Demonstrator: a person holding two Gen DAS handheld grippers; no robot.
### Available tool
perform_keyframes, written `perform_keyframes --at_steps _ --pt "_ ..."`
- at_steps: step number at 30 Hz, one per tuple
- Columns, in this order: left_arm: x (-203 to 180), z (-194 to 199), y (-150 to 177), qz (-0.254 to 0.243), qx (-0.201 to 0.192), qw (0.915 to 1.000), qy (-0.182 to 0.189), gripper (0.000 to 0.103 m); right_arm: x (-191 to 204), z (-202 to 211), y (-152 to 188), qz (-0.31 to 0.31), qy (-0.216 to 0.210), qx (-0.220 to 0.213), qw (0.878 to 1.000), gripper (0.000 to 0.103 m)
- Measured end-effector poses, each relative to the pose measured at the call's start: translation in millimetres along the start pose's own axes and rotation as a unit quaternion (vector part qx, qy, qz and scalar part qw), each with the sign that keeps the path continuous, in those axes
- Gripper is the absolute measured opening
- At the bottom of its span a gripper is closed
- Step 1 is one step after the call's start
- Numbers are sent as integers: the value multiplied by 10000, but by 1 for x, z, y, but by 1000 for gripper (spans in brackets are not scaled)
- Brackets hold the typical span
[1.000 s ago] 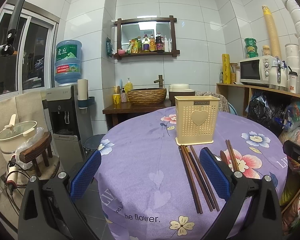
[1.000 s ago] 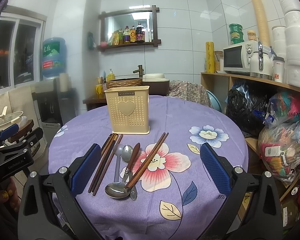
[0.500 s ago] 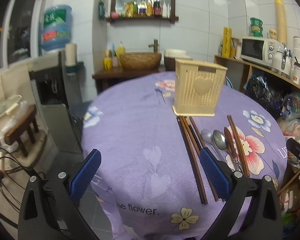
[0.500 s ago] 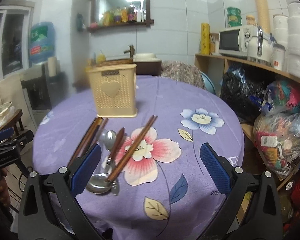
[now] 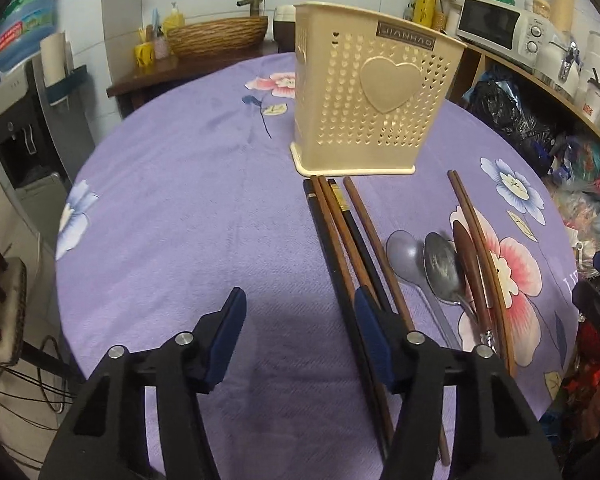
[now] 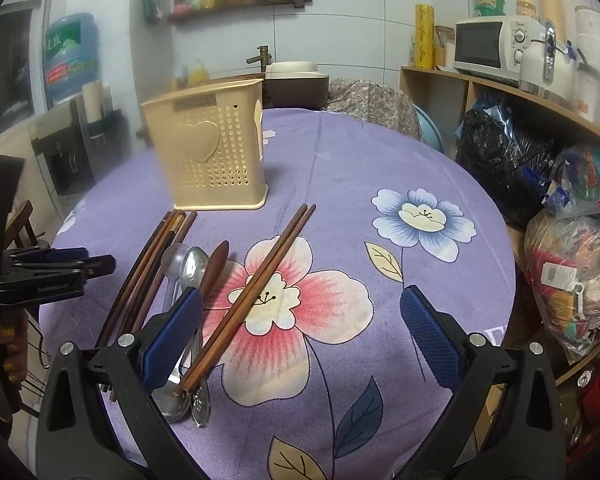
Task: Organize utensils
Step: 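Grasp the brown wooden spoon with the right tool while the left tool grasps the black chopstick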
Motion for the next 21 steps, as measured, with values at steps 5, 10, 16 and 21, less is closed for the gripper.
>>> perform_keyframes --at_steps 5,10,16,21 --pt "-4 -12 3 -92 195 9997 -106 53 3 -5 -1 35 -20 36 10000 98" --pt "-2 -15 3 -73 224 9996 -165 53 4 -7 -4 32 -52 35 10000 98" --pt "8 -17 1 -187 301 9992 -209 54 8 -12 -5 110 -62 84 9999 98" --pt "25 -18 -6 -158 330 9985 -398 54 16 -16 -11 172 -214 120 9996 98"
Point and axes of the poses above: each gripper's, at about its wrist camera, not at the fingertips, and z roughly against the way its jaws point, x to its left, y to its underside, the point moved 6 cm from there along -z, roughly the way its jaws point
